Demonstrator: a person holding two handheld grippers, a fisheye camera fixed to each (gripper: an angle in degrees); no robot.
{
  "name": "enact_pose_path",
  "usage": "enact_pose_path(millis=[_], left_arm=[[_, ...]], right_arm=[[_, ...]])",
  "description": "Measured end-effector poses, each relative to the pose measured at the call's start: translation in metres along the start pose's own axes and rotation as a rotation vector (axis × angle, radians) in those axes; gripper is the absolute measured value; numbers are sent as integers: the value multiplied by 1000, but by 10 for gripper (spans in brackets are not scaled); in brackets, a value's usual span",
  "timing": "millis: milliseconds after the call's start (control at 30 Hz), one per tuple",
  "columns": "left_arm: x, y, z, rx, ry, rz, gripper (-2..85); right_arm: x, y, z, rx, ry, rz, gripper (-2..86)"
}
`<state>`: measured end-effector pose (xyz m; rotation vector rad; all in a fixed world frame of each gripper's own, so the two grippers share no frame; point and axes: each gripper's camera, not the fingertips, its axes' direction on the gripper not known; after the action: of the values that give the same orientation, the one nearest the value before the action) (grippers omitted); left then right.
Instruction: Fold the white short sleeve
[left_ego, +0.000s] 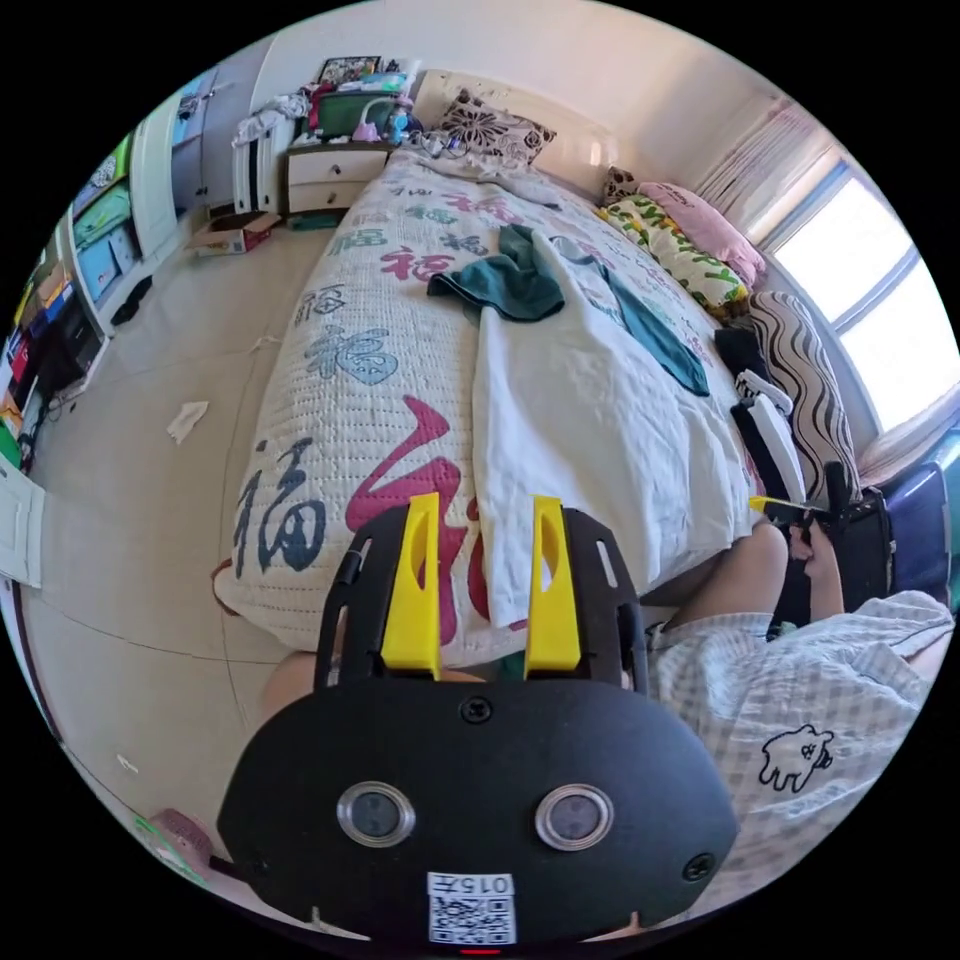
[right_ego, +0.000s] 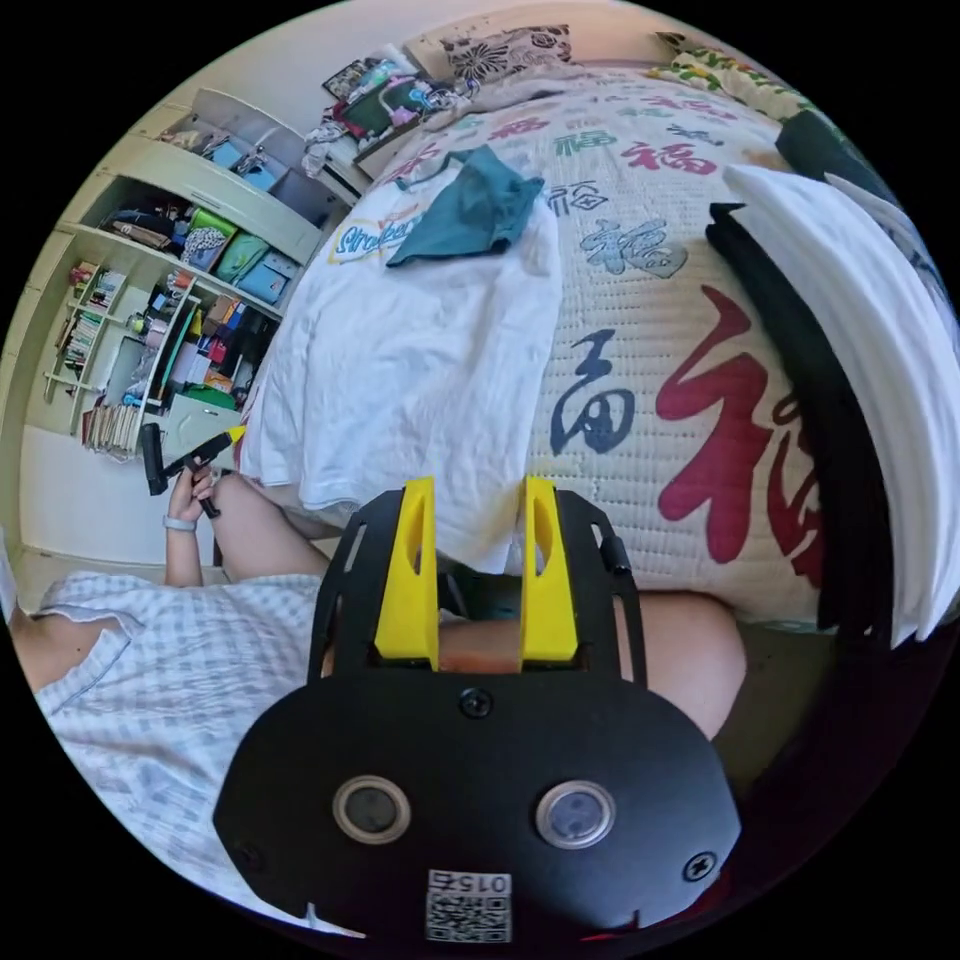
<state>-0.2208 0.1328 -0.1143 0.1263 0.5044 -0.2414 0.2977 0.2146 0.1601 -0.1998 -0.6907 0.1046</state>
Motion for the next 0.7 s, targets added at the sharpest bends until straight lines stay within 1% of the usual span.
enact_pose_path(millis=[33, 67, 100, 167, 267, 400, 500, 567, 633, 700], left_arm=[[-1, -7, 1, -12, -7, 5, 116], [0, -14, 2, -33, -23, 22, 102], [1, -17, 2, -48, -33, 36, 91], [1, -25, 7, -99, -11, 111, 20], [-3, -31, -3, -112, -34, 143, 4], [-5, -33, -30, -75, -90, 161, -1], [-12, -34, -27, -113, -101, 162, -1], [-18, -35, -9, -177, -105, 150, 4], [-21, -37, -6, -180, -104, 142, 11], [-26, -40, -14, -191, -121, 127, 28]], right_arm=[[-1, -4, -2, 4, 31, 15, 90], [-1, -11, -4, -21, 59, 31, 37], [-2, -14, -4, -33, 54, 19, 11], [-2, -26, -11, -48, 54, 3, -1], [3, -35, -30, -34, 9, 14, -5], [3, -41, -57, -1, 45, 21, -3], [2, -50, -57, -57, 78, 17, 1], [1, -59, -47, -97, 80, 20, 6], [-2, -67, -45, -108, 94, 30, 16], [-7, -72, -54, -86, 166, 32, 53]])
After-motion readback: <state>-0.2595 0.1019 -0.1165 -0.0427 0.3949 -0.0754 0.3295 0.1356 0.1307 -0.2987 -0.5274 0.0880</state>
